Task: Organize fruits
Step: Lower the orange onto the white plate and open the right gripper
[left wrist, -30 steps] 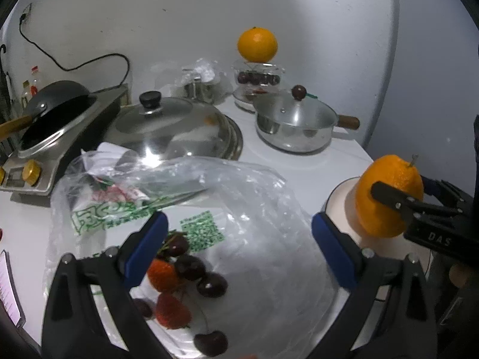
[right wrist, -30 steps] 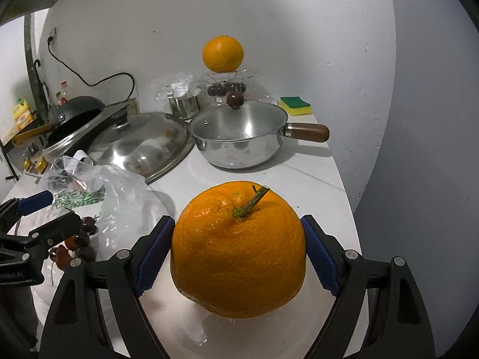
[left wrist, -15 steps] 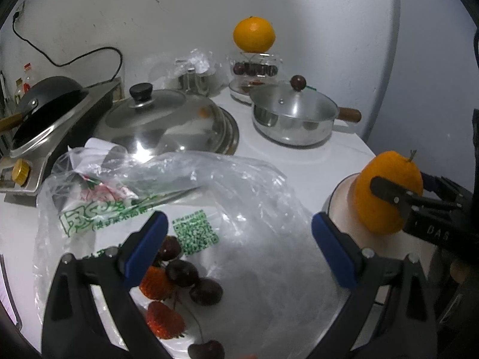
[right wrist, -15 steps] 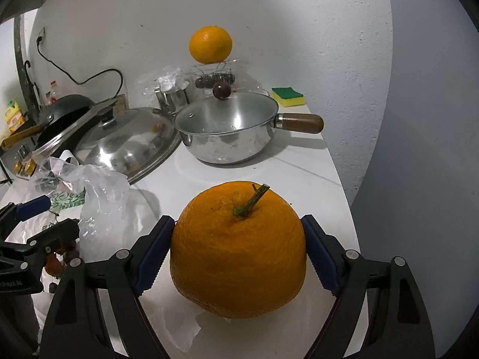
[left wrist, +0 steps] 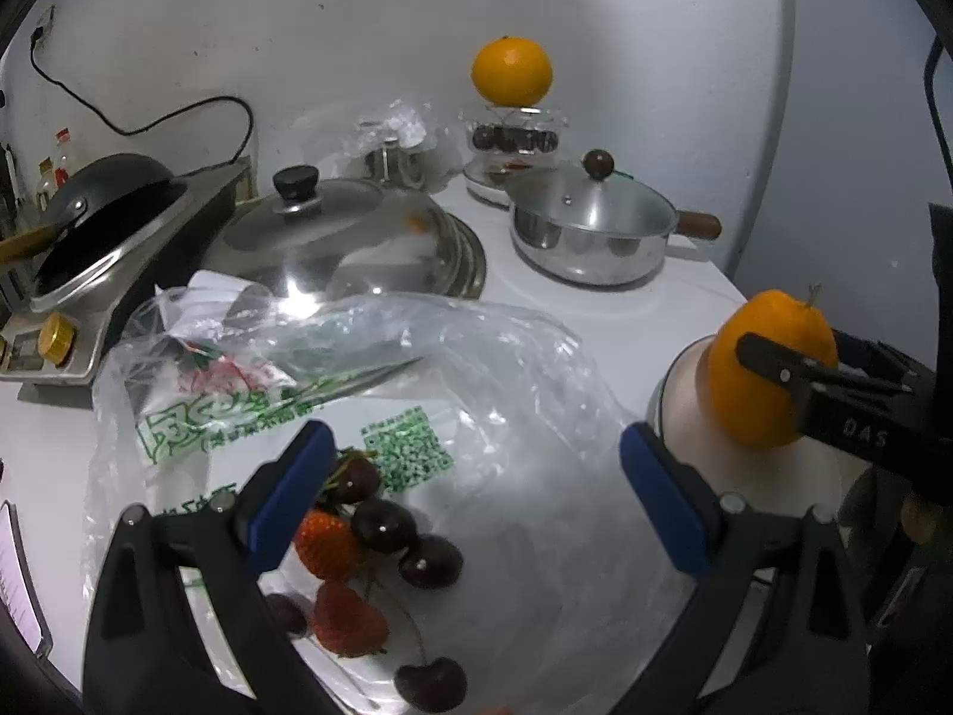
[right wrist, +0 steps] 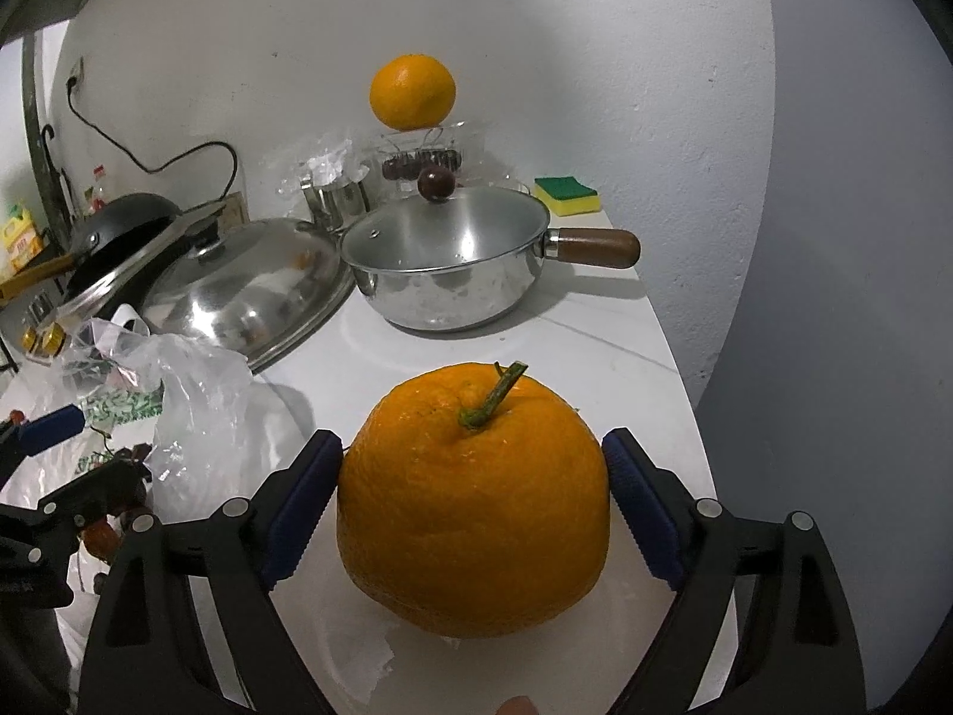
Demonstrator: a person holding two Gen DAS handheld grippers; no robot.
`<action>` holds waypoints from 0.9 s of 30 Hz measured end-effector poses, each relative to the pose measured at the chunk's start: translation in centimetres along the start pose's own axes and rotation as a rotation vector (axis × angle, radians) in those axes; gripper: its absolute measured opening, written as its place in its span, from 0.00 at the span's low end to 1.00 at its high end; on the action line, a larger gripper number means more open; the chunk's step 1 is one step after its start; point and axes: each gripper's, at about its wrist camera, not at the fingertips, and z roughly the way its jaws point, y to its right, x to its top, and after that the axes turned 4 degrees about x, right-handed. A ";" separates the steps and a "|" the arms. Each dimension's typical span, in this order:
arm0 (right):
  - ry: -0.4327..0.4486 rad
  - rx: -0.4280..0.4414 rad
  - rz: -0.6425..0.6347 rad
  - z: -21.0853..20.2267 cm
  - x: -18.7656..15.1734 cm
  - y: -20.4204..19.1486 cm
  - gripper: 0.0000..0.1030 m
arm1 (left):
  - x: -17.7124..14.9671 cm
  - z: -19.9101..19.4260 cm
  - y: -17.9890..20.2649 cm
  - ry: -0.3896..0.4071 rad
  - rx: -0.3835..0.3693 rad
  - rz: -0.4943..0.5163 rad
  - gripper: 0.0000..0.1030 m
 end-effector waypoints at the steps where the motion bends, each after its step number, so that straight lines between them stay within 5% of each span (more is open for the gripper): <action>1: 0.000 -0.003 0.000 0.0 0.0 -0.1 0.88 | 0.0 -0.1 0.0 0.003 0.000 0.000 0.95; 27: 0.085 -0.033 -0.030 -3.9 0.4 -3.2 0.88 | -1.3 -4.7 -3.9 0.069 0.024 -0.050 0.95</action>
